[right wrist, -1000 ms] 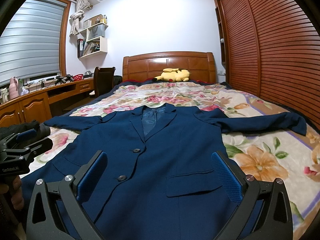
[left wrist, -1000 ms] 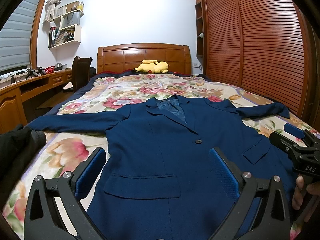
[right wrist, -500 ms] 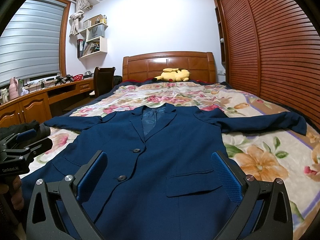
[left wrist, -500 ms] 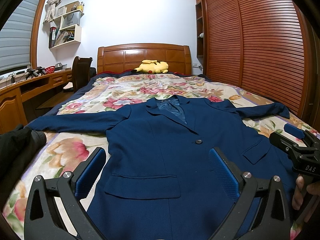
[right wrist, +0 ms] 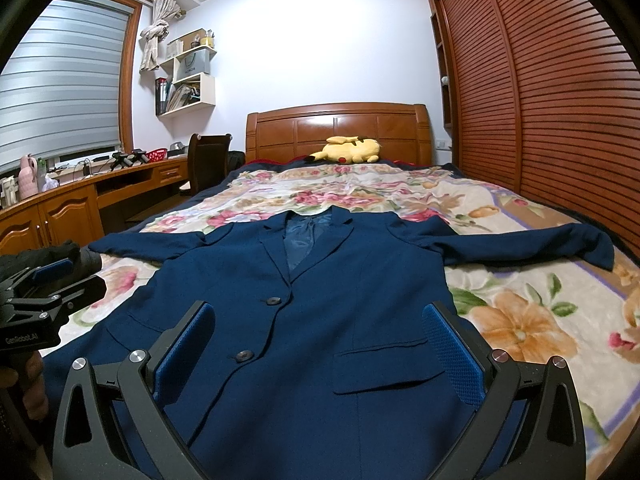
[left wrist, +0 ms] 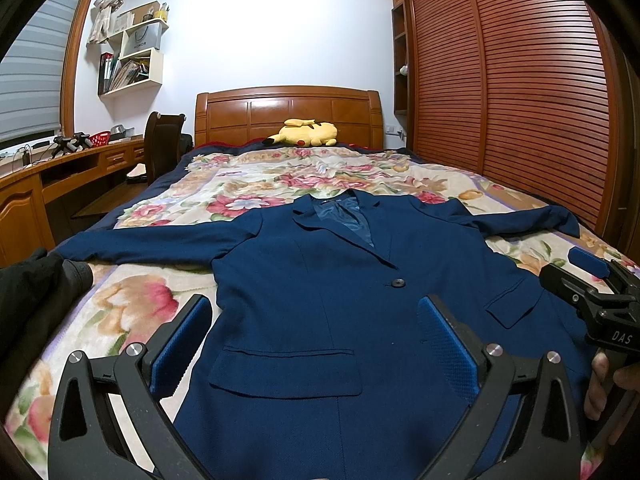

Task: Fold large clothes
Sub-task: 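Move the left tool to the jacket sleeve nearest it and close on the cuff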

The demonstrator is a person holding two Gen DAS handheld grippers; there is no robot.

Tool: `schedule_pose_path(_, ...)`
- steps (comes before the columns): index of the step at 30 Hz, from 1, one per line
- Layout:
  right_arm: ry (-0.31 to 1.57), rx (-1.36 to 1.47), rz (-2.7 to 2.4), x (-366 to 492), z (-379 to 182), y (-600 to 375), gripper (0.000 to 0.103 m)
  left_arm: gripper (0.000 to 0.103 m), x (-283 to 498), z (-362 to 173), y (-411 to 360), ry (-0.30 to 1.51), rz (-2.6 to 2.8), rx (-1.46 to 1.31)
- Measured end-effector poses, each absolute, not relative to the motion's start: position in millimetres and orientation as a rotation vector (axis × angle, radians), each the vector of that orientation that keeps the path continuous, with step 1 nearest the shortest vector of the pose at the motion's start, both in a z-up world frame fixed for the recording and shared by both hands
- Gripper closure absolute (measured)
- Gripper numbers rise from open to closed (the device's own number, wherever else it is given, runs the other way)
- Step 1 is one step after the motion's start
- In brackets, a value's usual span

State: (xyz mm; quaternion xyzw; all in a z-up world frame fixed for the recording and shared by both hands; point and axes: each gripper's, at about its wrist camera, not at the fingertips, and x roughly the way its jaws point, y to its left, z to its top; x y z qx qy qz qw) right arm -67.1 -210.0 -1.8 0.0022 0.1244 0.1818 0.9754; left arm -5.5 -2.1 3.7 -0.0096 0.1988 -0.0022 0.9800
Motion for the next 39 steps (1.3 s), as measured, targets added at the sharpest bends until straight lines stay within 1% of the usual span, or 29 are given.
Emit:
schedule_pose_path(6,0.241,-0.008,0.365,-71.2,1.2,-207.7,0.000,0.000,-5.2,6.7,3.6,0.416,0.004,-0.027)
schedule_pose_path(12,0.263,0.000,0.396,-67.7,7.3,-199.1,0.000,0.000,-4.8,6.8,23.1,0.479,0.011,-0.052)
schedule_pose_path(21,0.233,-0.082,0.485,-54.5,31.8,-169.3,0.000,0.000,-2.4,13.9,55.3,0.501,0.043,-0.005)
schedule_pose_path(28,0.252,-0.071,0.569,-21.4,38.2,-140.9,0.000,0.000,17.4,22.0,99.8,0.524,0.100,0.013)
schedule_pose_path(31,0.265,-0.108,0.594,2.5,40.1,-130.3,0.000,0.000,28.9,24.0,117.9,0.529,0.141,0.042)
schedule_pose_path(39,0.283,-0.186,0.604,60.3,46.0,-106.4,0.000,0.000,70.4,12.8,155.8,0.580,0.160,0.061)
